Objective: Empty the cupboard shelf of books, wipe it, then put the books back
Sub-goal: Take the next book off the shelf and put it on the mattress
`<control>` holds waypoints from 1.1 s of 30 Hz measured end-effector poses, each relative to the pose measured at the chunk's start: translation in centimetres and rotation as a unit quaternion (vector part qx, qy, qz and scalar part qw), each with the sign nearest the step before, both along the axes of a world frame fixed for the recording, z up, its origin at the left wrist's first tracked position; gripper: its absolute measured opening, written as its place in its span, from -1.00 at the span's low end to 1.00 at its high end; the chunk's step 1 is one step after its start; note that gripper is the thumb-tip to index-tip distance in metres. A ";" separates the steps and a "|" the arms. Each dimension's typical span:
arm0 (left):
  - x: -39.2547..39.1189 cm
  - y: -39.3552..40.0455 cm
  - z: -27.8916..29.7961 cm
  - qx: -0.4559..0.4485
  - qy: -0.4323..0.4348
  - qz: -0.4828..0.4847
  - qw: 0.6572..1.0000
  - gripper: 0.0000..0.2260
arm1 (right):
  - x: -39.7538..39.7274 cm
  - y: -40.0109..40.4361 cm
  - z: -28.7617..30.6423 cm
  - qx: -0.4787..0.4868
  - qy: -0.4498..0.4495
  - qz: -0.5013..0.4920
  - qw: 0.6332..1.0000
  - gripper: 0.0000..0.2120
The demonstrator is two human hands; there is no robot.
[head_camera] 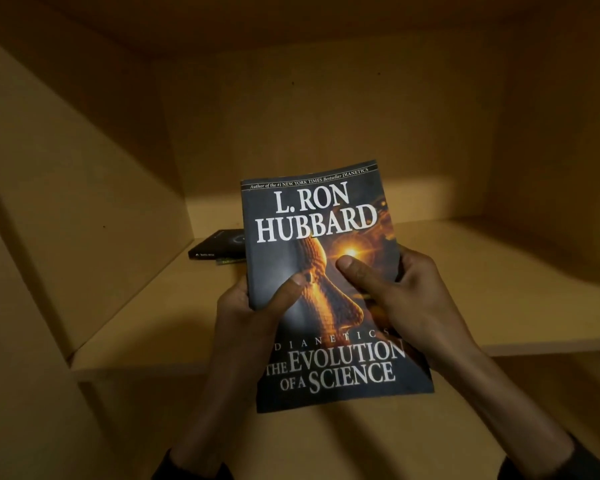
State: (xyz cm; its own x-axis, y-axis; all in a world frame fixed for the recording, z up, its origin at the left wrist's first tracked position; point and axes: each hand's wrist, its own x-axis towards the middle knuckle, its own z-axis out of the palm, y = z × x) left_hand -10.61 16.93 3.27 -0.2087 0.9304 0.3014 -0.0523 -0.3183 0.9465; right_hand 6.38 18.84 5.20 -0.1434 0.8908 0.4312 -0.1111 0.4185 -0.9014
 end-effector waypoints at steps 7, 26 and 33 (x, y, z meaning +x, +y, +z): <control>1.6 -0.2 -1.3 -0.016 0.020 -0.005 1.000 -0.76 | 1.6 -0.5 -1.1 -0.019 0.008 -0.011 1.000 -0.97; 4.8 -6.3 -8.8 -0.097 0.055 -0.165 0.980 -0.77 | 4.2 -11.8 -10.6 -0.114 0.023 -0.219 0.969 -0.80; 10.0 -9.5 -11.6 -0.151 0.010 -0.263 0.953 -0.77 | 8.5 -18.2 -13.2 -0.142 0.022 -0.304 0.942 -0.86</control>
